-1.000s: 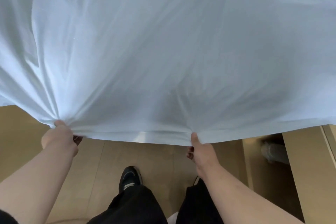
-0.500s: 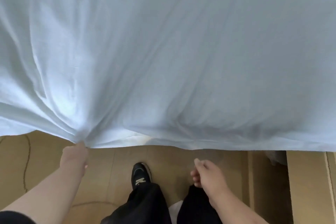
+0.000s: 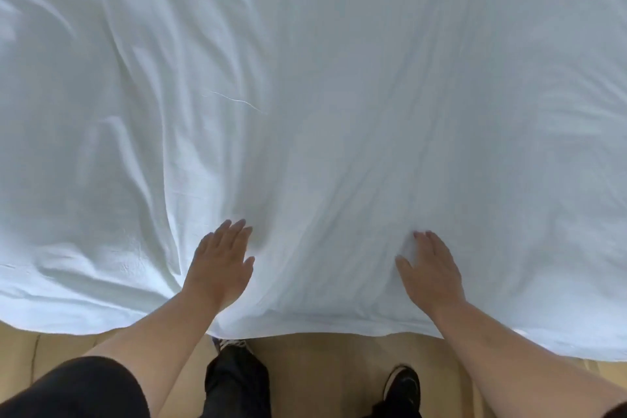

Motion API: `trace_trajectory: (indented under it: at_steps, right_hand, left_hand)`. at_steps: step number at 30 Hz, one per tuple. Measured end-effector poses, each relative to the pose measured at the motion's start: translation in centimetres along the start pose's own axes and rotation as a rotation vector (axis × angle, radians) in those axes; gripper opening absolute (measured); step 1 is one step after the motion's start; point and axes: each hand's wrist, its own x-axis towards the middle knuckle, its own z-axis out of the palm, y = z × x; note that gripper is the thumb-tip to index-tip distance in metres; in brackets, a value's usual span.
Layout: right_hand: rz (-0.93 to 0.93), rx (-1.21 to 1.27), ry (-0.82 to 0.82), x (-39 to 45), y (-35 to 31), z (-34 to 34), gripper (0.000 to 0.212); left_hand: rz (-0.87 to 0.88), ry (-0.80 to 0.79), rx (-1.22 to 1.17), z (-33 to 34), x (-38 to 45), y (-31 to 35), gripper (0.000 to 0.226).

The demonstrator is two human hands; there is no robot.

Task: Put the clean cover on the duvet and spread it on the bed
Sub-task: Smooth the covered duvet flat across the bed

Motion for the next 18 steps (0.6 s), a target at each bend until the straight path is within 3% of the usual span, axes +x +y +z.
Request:
trace_trajectory:
  at_steps: [4,7,12,16,18]
  right_hand:
    - [0.241,-0.125,0.025,4.1,-5.8,4.7,0.077]
    - [0.304,-0.166,0.055,6.2,-14.1,9.4,0.069]
    - [0.130,-0.218,-0.141,6.0,-32.7,16.2,0.079]
    - [-0.401,-0.470,-0.405,1.9,-41.1,18.4,0.094]
    - [-0.467,-0.472,-0.535,-0.1,-42.9,19.0,0.092]
  left_hand:
    - [0.262,-0.074,0.266,-0.3,5.5,-8.9,0.065]
    - [0.198,-0.140,0.290,-0.8,6.9,-15.6,0.067]
    - [-0.073,-0.169,0.225,-3.0,3.6,-26.7,0.069]
    - [-0.053,-0.266,0.110,-4.9,1.8,-29.6,0.066]
    - [-0.034,-0.310,-0.064,-6.1,1.5,-29.0,0.064]
